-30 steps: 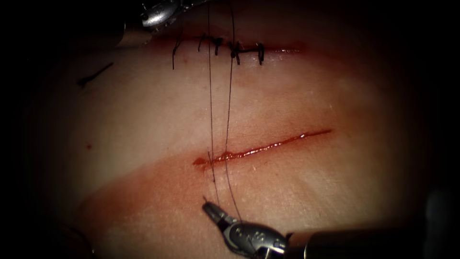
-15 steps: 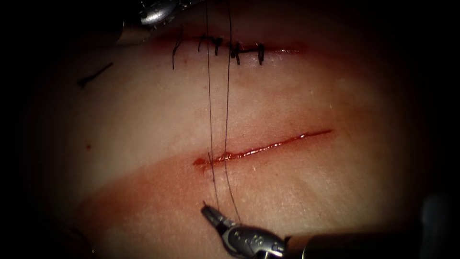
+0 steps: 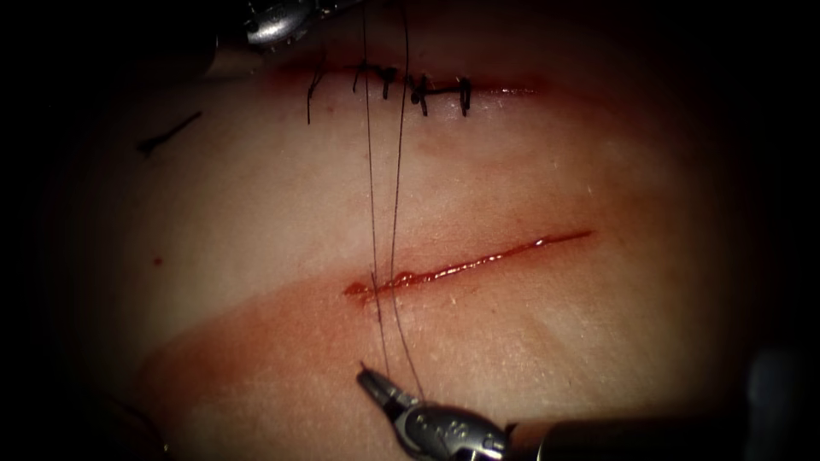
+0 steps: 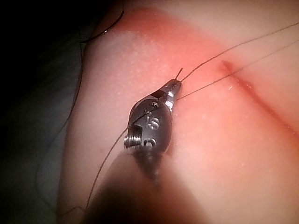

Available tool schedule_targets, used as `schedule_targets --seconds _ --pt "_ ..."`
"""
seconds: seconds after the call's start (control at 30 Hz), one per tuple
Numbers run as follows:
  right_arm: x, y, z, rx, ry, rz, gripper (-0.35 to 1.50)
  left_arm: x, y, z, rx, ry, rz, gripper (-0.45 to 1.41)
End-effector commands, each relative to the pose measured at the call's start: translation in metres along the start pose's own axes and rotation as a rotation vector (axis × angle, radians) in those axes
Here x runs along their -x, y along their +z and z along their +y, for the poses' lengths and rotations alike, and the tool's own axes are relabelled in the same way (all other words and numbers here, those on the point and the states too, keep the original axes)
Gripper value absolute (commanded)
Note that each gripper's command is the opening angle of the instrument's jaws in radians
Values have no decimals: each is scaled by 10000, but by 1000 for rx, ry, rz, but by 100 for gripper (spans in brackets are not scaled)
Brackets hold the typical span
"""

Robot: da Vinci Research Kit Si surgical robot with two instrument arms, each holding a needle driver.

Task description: Wound Closure

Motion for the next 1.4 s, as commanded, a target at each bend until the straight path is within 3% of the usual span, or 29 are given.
schedule_targets --seconds 0.03,0.53,0.67,0.77,0.97,1.4 --pt "6 3 -7 -2 10 4 -35 3 5 0 6 2 0 -45" --pt "-6 10 -5 -20 42 9 -35 -7 -21 45 45 0 13 -45" --pt "-10 12 -4 -23 51 13 69 -11 -24 48 50 -4 15 -45" --pt "-17 10 -5 -25 55 15 120 -17 -28 49 53 -11 15 -45" --pt "-27 1 -9 -48 58 7 136 -25 -32 51 60 -14 18 -45" --pt "-50 -38 8 -120 63 -33 133 -68 -56 59 75 -26 48 -45"
